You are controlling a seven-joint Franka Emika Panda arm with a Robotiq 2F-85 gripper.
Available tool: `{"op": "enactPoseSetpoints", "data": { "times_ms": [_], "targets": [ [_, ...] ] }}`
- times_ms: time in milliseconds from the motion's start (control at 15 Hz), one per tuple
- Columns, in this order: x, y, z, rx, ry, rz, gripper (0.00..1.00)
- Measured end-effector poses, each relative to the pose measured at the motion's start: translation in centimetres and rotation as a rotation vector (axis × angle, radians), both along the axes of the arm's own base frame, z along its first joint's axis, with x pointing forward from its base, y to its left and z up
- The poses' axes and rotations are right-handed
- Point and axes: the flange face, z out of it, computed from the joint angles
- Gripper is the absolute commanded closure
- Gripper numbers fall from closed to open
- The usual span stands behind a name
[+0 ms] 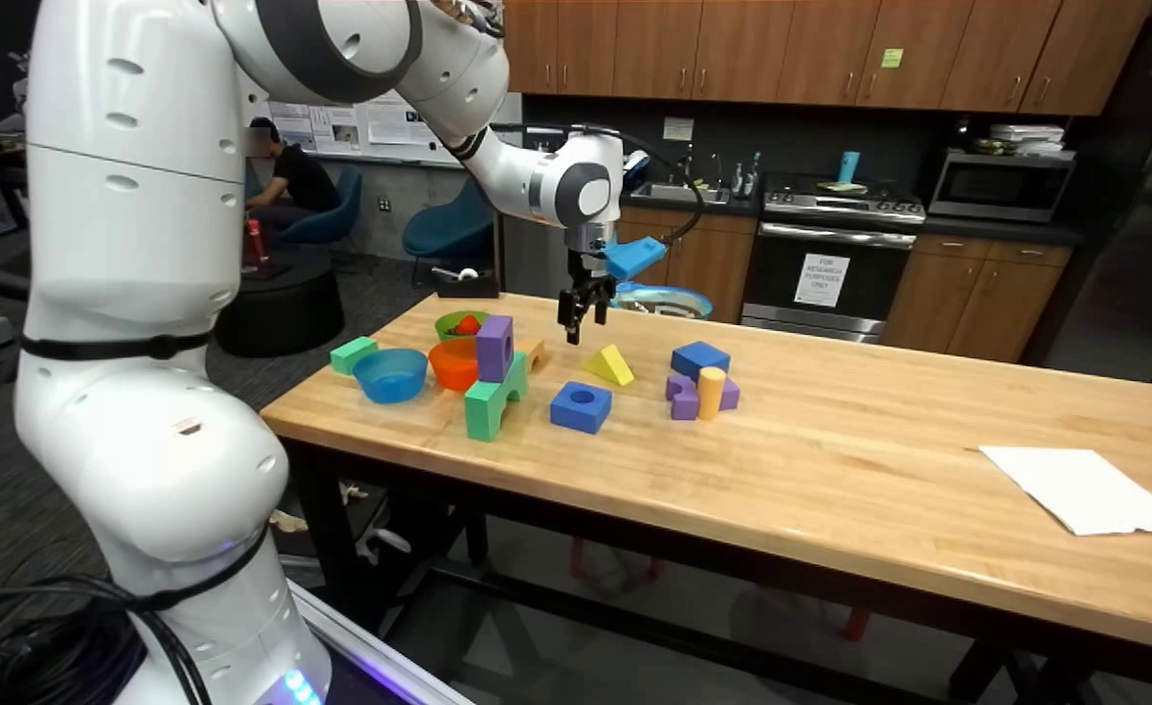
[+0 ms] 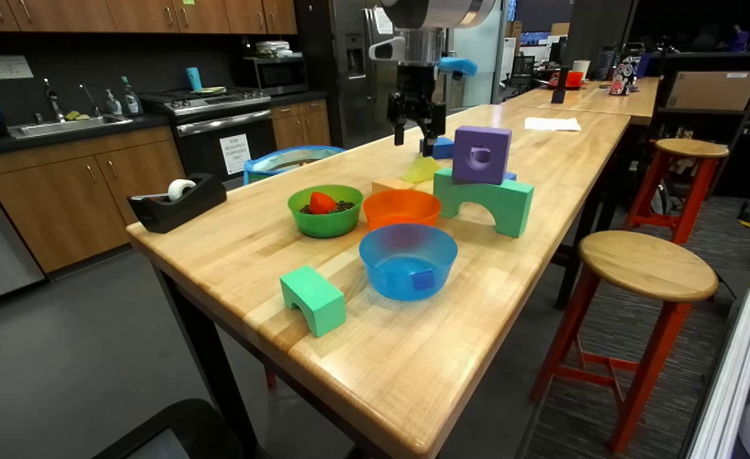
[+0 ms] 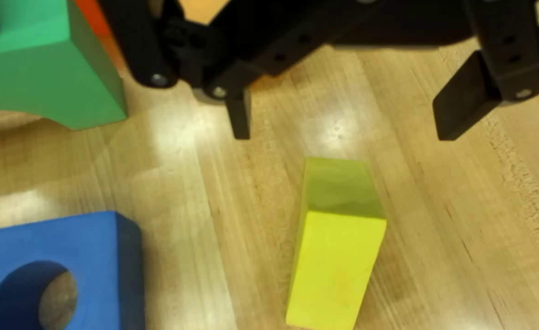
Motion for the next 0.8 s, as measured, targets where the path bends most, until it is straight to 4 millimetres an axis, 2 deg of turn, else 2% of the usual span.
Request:
{"op": "enactPoseSetpoints", "data": {
  "times_ms": [267, 800],
  "targets": [
    [0.3, -1.3, -1.1, 0.037, 0.007, -0.013, 0.0],
    [0.1, -2.3, -1.2, 0.061, 0.005, -0.02, 0.0]
  ]
}}
